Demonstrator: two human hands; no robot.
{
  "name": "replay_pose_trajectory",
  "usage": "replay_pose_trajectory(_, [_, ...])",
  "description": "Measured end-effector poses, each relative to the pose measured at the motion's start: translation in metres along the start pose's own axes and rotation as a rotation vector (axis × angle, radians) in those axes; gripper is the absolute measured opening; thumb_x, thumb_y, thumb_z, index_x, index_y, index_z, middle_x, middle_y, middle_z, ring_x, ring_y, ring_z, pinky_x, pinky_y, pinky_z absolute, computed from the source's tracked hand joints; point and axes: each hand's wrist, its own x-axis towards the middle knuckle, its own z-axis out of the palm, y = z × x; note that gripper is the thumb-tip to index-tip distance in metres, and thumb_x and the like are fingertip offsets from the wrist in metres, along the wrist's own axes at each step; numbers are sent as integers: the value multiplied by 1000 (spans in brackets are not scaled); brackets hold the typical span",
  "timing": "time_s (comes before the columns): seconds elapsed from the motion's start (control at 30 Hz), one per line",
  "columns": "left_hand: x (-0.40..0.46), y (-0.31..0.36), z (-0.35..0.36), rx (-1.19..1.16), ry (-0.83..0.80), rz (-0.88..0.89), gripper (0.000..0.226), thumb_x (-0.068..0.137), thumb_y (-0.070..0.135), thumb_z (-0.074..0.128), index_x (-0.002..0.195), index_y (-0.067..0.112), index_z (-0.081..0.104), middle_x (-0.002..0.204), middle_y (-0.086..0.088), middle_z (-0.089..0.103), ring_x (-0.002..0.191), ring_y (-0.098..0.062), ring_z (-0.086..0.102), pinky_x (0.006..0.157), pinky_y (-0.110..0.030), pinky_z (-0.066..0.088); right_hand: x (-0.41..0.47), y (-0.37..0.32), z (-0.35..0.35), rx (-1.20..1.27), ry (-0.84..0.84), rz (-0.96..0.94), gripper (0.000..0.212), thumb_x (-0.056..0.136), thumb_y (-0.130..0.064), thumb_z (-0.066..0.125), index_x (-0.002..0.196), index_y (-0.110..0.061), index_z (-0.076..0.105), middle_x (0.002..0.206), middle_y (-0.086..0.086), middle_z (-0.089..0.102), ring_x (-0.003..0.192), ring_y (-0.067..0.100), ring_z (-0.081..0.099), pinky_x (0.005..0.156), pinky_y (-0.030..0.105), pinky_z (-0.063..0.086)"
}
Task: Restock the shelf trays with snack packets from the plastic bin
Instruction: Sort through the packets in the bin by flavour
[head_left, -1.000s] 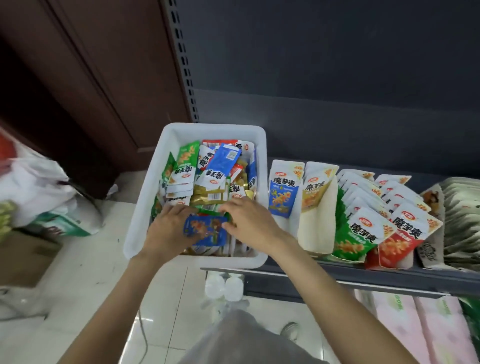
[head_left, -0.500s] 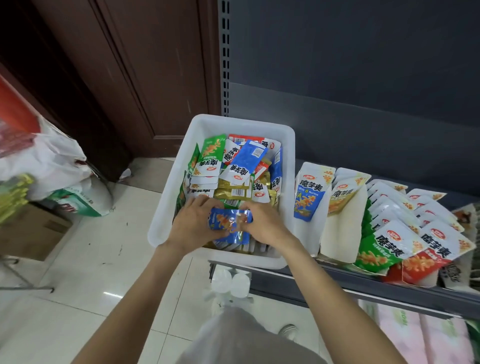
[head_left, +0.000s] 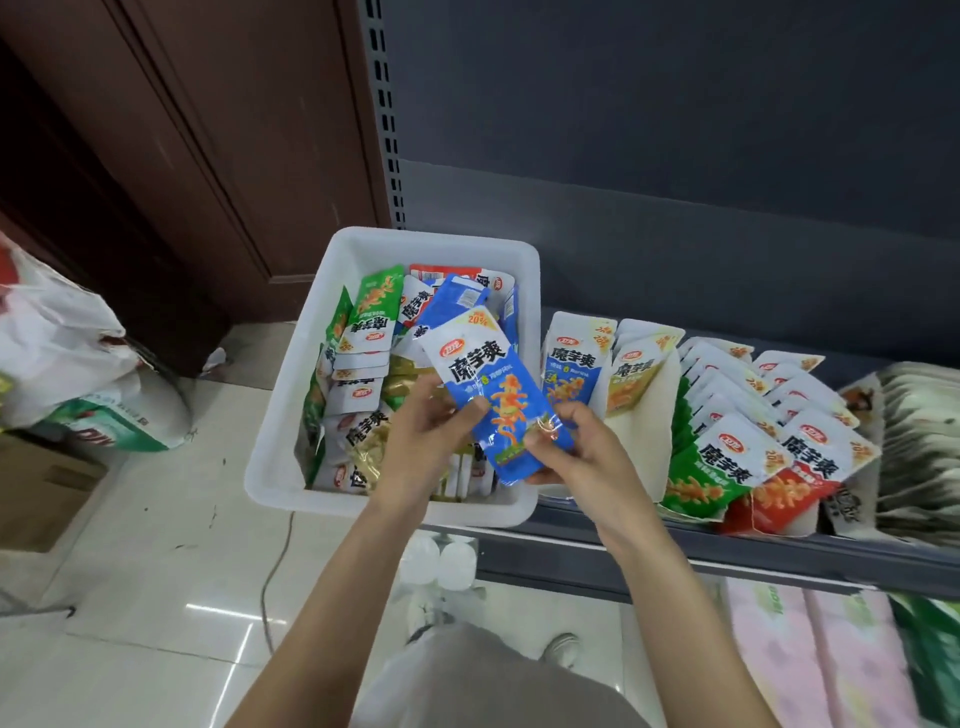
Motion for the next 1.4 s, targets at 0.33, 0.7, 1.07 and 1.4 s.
replay_pose_trajectory(0.33, [42,-3,59,610,-187,446,30,86,14,67,110,10,50,99,3,68,83,0,66,66,-21,56,16,-22,-56,-777,406,-372,24,94,-32,55,117,-25,53,97,-8,68,83,12,65,65,31,51])
replay_pose_trajectory(0.7, [72,-21,66,852,-172,491,24,87,20,65,103,5,54,104,-5,69,87,-4,61,62,-15,52,41,-13,-61,-983,447,-305,24,96,-37,51,112,-20,52,105,-2,69,86,16,67,56,24,46])
replay_pose_trajectory(1.07, [85,-29,63,1094,-95,586,27,81,27,72,96,7,63,97,-6,66,85,-15,60,66,-20,39,62,-16,-56,-1040,443,-278,31,96,-35,52,119,-15,53,110,-1,68,96,20,64,73,29,46])
replay_pose_trajectory(1.4, [95,-19,64,871,-78,521,15,87,15,66,101,11,65,89,-2,69,80,-9,64,69,-6,46,65,-10,-61,-1046,540,-275,25,95,-37,52,107,-16,57,98,0,70,80,19,66,60,22,43])
